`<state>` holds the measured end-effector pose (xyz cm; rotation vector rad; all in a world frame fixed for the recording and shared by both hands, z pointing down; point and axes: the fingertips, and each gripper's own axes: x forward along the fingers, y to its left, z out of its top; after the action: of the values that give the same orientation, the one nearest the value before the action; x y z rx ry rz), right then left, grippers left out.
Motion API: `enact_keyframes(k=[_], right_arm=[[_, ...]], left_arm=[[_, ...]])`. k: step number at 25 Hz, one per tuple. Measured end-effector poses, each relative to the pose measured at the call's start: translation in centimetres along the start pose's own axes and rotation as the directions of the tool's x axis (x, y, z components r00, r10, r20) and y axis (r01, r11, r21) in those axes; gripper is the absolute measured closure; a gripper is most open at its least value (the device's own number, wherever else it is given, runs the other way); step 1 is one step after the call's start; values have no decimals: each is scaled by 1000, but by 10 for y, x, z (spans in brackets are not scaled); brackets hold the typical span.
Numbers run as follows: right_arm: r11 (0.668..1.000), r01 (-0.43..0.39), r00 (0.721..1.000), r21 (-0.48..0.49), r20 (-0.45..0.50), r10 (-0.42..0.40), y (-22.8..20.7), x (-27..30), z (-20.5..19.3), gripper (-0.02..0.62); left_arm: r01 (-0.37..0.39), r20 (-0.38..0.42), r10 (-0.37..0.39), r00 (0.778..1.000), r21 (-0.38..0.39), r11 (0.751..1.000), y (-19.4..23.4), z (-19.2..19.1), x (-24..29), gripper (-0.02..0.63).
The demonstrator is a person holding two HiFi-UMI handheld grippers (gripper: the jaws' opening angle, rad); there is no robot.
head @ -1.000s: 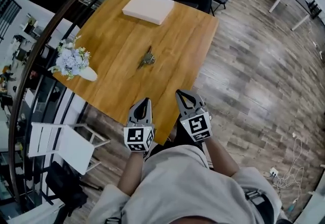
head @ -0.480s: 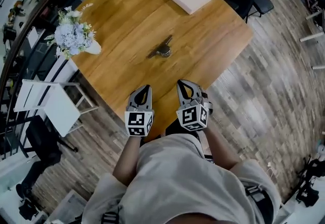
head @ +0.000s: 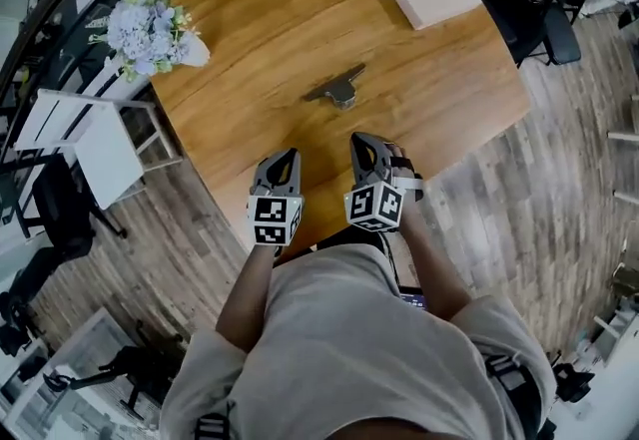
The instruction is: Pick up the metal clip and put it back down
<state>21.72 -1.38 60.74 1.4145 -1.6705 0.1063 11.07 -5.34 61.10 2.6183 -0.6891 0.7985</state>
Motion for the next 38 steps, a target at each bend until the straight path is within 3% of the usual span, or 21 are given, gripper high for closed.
enact_keyframes(k=[9, 14, 16, 17, 23, 26, 32, 36, 38], right_arm=[[978, -42, 998, -203, -43, 34, -14, 46, -8, 568], [908, -24, 996, -418, -90, -14, -22, 71, -23, 561], [887, -36, 994, -460, -105, -14, -24, 81, -26, 481], [880, -46, 994, -473, -112, -8, -24, 86, -28, 449], [820, -59, 995, -570, -104, 0, -24, 110, -29, 448], [806, -68, 994, -588, -111, 3, -23, 122, -29, 448], [761, -64, 991, -645, -133, -29, -22, 137, -34, 483], [759, -12, 995, -651, -85, -58, -26, 134, -20, 561], [772, -11, 995, -635, -87, -57, -26, 132, -16, 565]], left_arm=[[-79, -10, 78, 997, -78, 994, 17, -9, 17, 583], [-125, -51, 119, 992, -117, 985, 18, -25, 18, 581], [-136, -56, 129, 990, -130, 982, 18, -28, 17, 582], [-142, -58, 135, 989, -138, 980, 19, -29, 16, 581], [-182, -65, 173, 983, -165, 969, 25, -34, 9, 583], [-196, -66, 188, 980, -173, 965, 30, -35, 6, 581], [-204, -65, 195, 979, -189, 961, 35, -43, 0, 582], [-192, -73, 182, 981, -188, 963, 35, -46, -7, 581], [-183, -76, 172, 982, -191, 964, 33, -48, -10, 583]])
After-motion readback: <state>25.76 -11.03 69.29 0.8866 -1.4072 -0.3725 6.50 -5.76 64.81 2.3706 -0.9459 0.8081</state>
